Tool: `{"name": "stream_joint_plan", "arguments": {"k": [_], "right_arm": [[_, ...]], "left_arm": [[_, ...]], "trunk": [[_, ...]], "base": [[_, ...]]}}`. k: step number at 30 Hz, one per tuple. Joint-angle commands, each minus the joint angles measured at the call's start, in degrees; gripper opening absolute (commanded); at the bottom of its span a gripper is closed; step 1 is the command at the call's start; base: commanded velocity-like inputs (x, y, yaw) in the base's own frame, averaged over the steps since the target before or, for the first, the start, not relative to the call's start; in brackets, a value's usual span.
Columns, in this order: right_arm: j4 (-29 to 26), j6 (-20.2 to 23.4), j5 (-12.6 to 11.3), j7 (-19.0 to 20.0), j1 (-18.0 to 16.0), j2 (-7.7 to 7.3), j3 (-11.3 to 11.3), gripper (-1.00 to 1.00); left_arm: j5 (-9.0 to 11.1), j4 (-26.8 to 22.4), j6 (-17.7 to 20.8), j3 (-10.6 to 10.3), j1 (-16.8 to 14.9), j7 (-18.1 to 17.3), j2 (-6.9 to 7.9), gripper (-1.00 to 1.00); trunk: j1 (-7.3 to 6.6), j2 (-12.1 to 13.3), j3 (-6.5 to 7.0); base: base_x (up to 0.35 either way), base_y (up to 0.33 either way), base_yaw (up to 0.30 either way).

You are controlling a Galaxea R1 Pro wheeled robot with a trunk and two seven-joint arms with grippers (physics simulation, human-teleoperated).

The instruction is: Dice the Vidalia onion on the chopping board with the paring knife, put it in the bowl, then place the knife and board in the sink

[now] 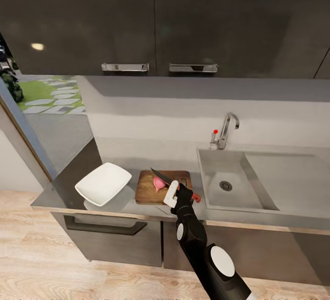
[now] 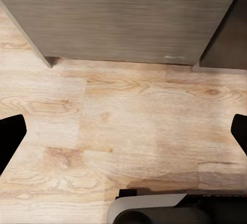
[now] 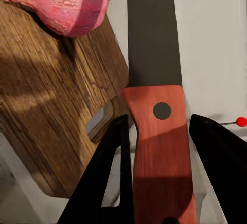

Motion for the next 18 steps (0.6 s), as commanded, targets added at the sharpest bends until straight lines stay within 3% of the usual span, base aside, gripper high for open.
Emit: {"name": "stream_joint_plan", "arguments": {"k": [1, 11, 18], "right_arm": [[-0.1, 0.3, 0.6, 0.5, -0.1, 0.00, 0.1, -1.00], [-0.1, 0.3, 0.6, 0.5, -0.1, 0.01, 0.1, -1.00], [-0.1, 0.3, 0.6, 0.5, 0.0, 0.01, 0.1, -1.00]], "left_arm": [[0.4, -0.1, -0.1, -0.5, 0.0, 0.5, 0.10, 1.00], [0.4, -0.1, -0.1, -0.5, 0.0, 0.5, 0.10, 1.00], [0.4, -0.1, -0.1, -0.5, 0.0, 0.5, 0.10, 1.00]], "trunk": [[0.03, -0.1, -0.20], [0.03, -0.1, -1.12], [0.03, -0.1, -1.77]], "base": [[0.000, 0.000, 0.000], [0.006, 0.000, 0.000], [0.212, 0.015, 0.000]]}}
